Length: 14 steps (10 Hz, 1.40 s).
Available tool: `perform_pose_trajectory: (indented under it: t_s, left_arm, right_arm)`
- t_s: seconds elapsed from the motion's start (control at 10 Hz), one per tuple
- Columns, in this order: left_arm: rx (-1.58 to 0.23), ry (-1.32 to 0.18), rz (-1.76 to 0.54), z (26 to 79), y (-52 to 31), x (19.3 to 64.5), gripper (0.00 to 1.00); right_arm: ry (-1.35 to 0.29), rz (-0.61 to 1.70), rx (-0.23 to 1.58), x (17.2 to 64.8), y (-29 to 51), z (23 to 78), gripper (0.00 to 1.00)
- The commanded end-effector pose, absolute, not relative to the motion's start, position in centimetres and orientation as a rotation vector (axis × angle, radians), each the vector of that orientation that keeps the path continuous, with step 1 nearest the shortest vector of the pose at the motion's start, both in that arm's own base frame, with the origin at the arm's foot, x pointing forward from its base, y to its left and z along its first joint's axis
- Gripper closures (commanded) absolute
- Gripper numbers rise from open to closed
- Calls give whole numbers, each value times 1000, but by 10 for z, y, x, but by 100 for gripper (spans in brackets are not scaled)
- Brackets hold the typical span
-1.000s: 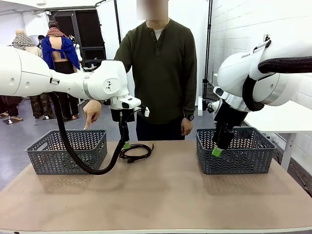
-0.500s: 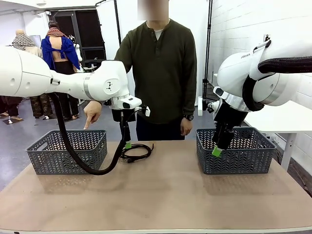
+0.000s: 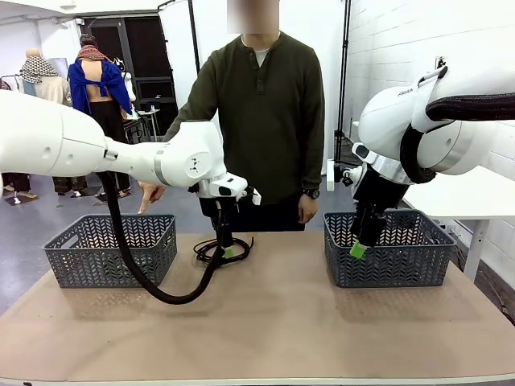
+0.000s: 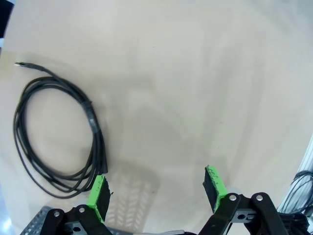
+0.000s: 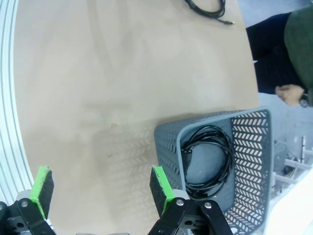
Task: Organize the cables according to human instructions.
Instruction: Pick up a bundle of cables and place it in the basket indicated by the human.
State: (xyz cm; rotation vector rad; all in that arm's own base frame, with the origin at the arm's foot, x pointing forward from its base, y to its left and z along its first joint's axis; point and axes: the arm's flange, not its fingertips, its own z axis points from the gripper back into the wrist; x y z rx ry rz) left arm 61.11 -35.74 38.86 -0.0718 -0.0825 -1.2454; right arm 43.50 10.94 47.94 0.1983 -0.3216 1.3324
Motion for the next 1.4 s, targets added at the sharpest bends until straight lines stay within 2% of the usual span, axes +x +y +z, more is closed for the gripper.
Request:
perform_pose_trajectory:
  t_s: [0.0,1.3]
  left_arm:
    - [-38,-72,-1216,382,-373,621,0]
    - [-57,-77,-1230,366,-379,621,0]
  right_arm:
    - [-319,1321,188,438,110,480,0]
    - [-319,1321,188,438,110,480,0]
